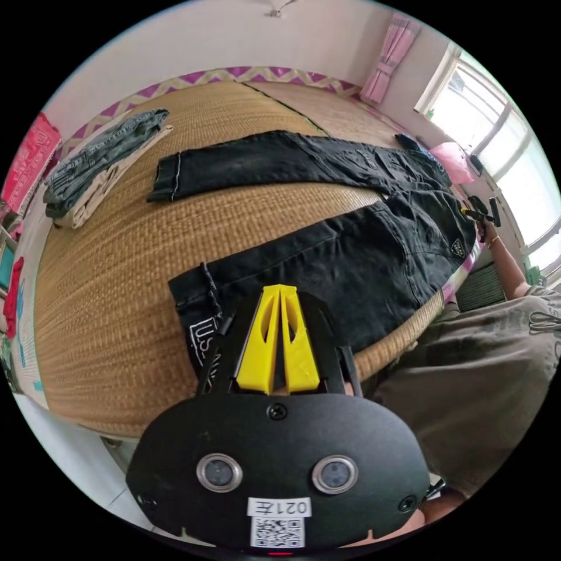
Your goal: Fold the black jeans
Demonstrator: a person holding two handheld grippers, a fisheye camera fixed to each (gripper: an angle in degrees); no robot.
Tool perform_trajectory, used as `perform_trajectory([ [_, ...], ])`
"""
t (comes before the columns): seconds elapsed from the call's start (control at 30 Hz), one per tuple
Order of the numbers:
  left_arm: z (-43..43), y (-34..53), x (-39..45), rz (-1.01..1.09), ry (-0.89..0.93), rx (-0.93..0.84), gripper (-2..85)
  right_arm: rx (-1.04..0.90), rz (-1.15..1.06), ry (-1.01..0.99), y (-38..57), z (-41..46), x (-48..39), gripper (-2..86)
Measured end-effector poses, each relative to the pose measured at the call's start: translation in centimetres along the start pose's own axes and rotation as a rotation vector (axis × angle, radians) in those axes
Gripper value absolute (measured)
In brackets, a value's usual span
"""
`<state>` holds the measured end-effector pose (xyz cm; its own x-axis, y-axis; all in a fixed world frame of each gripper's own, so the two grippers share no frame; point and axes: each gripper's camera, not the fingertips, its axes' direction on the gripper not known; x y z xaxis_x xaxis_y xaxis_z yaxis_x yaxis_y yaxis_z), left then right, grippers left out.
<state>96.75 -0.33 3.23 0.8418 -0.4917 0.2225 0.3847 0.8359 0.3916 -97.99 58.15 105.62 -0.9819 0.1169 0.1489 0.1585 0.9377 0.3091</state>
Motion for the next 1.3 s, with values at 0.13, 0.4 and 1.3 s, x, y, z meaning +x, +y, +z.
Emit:
perform_trajectory([
  [0.13, -0.4, 2.6, -0.7, -0.08, 0.105, -0.016, -0.9, -0.12, -0.029, 0.053, -1.3, 0.0, -2.7, 9.7],
  [0.4, -7.2, -4.7, 2.4, 0.03, 0.016, 0.355, -0.4, 0.229, -0.347, -0.021, -11.4, -4.8, -15.3, 7.8],
  [1.3, 16.0, -49.8, 6.5, 0.477, 0.068, -0.201, -0.4, -0.519, -0.73, 0.288, -46.5, 13.3, -35.6, -0.9],
])
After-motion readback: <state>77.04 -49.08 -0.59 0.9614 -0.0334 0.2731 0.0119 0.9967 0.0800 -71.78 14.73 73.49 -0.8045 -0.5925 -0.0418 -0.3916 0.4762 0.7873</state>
